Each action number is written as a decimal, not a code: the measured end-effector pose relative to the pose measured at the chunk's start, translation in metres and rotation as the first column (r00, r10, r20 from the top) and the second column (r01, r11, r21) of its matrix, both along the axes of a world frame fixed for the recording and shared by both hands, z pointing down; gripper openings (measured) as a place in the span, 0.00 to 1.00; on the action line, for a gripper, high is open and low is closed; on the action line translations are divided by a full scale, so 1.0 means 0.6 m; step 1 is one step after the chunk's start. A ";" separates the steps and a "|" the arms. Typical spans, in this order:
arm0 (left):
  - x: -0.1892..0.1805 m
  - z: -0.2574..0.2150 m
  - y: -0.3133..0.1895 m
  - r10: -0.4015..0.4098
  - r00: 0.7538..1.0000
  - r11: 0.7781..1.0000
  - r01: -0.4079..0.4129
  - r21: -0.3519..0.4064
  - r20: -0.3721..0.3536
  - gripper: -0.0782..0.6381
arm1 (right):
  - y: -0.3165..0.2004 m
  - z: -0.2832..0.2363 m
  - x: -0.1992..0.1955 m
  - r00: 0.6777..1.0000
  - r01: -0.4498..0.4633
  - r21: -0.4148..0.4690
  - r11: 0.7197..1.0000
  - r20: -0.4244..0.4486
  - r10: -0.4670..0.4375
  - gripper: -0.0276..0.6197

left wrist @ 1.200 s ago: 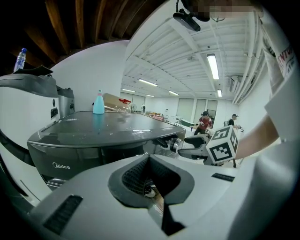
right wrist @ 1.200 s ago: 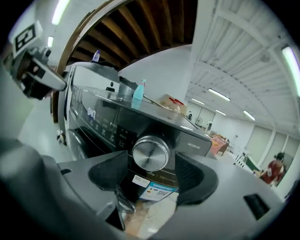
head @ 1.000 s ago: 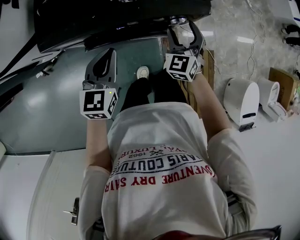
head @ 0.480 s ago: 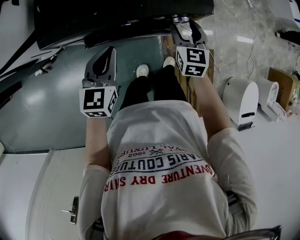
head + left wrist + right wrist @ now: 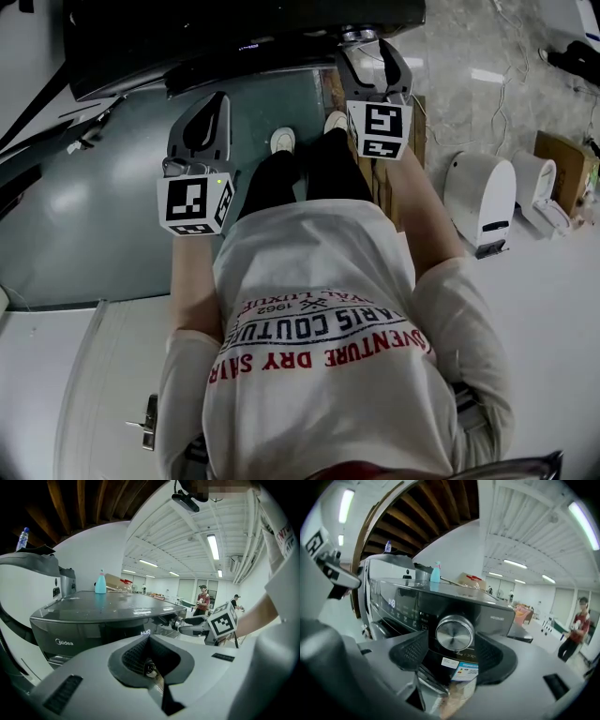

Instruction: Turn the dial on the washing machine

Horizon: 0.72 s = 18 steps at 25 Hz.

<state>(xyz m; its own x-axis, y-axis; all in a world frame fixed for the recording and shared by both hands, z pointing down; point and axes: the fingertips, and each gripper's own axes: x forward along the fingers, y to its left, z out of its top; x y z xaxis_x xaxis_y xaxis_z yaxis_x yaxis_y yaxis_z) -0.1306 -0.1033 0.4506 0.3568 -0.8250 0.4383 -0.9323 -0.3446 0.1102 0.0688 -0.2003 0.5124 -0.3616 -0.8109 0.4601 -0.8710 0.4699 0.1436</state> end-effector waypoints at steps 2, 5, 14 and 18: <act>-0.001 -0.005 -0.001 -0.011 1.000 1.000 0.011 0.018 -0.001 0.13 | 0.004 -0.004 -0.007 0.992 0.039 0.068 0.997 -0.125 -0.030 0.51; -0.002 -0.005 -0.001 -0.013 1.000 1.000 0.013 0.021 -0.003 0.13 | 0.003 0.005 -0.010 0.955 0.100 0.127 0.987 -0.291 -0.059 0.51; 0.002 0.000 0.002 -0.002 1.000 1.000 0.002 0.004 0.003 0.13 | -0.010 0.015 -0.001 0.949 0.071 0.088 0.994 -0.312 -0.040 0.47; 0.001 -0.003 -0.004 -0.007 1.000 1.000 0.007 0.011 -0.001 0.13 | -0.014 0.009 -0.001 0.988 0.026 0.016 1.000 -0.154 -0.023 0.47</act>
<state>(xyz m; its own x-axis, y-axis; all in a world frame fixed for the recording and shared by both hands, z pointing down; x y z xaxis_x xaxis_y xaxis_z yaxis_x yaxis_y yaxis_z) -0.1299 -0.1057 0.4487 0.3512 -0.8322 0.4292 -0.9346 -0.3391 0.1073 0.0685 -0.2087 0.5177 -0.3074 -0.8113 0.4973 -0.8264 0.4867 0.2832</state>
